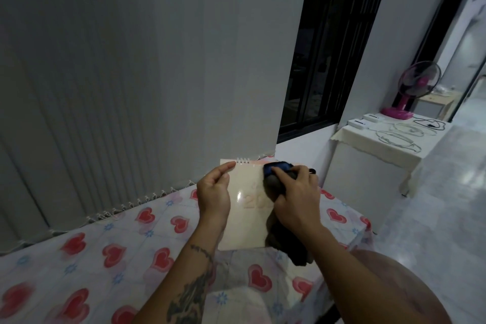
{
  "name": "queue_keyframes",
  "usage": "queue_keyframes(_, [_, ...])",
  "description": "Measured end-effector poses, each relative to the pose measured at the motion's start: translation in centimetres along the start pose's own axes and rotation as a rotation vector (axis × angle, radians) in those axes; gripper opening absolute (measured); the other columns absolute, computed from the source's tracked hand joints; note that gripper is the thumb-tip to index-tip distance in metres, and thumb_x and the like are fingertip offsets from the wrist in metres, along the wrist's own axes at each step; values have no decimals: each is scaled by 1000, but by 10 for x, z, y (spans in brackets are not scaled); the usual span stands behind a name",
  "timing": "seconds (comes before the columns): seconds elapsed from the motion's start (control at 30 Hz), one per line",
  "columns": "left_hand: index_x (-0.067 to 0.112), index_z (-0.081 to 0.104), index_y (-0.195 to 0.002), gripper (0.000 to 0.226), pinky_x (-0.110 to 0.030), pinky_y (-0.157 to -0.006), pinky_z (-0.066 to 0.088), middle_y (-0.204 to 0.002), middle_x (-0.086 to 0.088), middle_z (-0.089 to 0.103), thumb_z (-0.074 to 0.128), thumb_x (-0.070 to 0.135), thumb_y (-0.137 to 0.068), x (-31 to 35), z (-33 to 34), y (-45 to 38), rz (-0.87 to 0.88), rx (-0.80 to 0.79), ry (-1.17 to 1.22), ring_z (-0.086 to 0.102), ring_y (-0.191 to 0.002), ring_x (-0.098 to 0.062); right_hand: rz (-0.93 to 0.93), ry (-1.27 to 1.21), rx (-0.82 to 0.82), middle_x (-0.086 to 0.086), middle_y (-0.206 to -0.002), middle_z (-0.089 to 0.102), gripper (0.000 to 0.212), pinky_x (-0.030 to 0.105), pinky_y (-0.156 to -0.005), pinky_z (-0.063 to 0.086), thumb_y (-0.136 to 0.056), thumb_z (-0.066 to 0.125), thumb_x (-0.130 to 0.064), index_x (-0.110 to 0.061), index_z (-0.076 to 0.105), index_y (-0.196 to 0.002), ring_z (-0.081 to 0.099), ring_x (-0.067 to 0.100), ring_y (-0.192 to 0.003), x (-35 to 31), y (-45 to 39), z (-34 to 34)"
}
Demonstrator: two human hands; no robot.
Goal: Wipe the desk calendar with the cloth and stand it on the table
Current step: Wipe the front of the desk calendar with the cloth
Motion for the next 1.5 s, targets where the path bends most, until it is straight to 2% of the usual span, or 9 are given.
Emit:
queue_keyframes(0.2, [27,78,-103,37,-50,-102,53,-118,-3,74,49,4,-99,-3,19,4,-59,-36,5,66,-113,-29,-3,9,-10,7,-132,39,63,46,-101,35,-76,60,-23,-38,45,-135,34,28,-117,-19,6,0])
queue_keyframes(0.37, [27,80,-91,42,-32,-84,60,-116,-7,73,48,0,-98,-8,22,-1,-147,-25,103,69,-100,-21,-279,17,-40,6,-131,44,63,44,-85,41,-71,68,-24,-38,52,-131,41,29,-112,-61,45,7])
queue_keyframes(0.53, [31,80,-88,40,-48,-84,58,-99,-4,73,51,7,-100,-8,-4,-15,-204,73,136,61,-84,-25,-422,27,-145,8,-126,48,70,42,-75,42,-62,58,-12,-35,54,-128,45,31,-106,-51,93,26])
queue_keyframes(0.63, [36,81,-82,43,-32,-58,59,-95,-1,74,51,11,-101,-8,-15,-19,-249,125,149,66,-75,-22,-356,20,-130,8,-123,51,66,45,-76,45,-63,61,-10,-33,59,-125,47,31,-104,-31,90,23])
queue_keyframes(0.77, [34,81,-87,41,-42,-72,59,-103,-4,74,49,12,-101,-12,-6,-15,-272,112,105,66,-84,-27,-251,74,-104,8,-125,50,64,42,-75,43,-65,66,-16,-31,58,-127,46,30,-102,-32,71,15])
queue_keyframes(0.9, [29,80,-97,36,-50,-81,62,-104,-4,72,49,11,-100,-16,7,-8,-300,84,117,66,-87,-30,-366,25,-144,8,-125,49,63,41,-74,42,-67,57,-17,-33,54,-128,44,30,-104,-60,83,21])
queue_keyframes(1.13, [38,81,-78,47,-29,-53,58,-95,0,74,51,10,-100,-19,-13,-18,-318,119,136,66,-73,-22,-260,-6,-156,6,-125,52,56,43,-80,45,-70,66,-15,-35,62,-122,45,28,-107,-16,86,26])
queue_keyframes(1.33, [44,80,-78,47,-31,-53,58,-97,-4,74,52,12,-100,-29,-9,-13,-323,97,116,71,-79,-28,17,116,-75,7,-133,44,57,41,-91,36,-77,58,-18,-33,54,-132,36,29,-114,27,27,8])
queue_keyframes(1.5, [44,79,-83,46,-34,-58,53,-97,1,76,50,13,-101,-14,-6,-17,-169,92,3,62,-71,-24,-14,87,-97,6,-133,42,58,42,-91,34,-76,57,-21,-32,52,-133,35,28,-114,10,10,12])
Point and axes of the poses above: each hand's wrist, its own y-axis away from the middle knuckle, its own z-axis out of the palm, x = y × z, the point moved 9 cm from there along -y, towards the middle knuckle
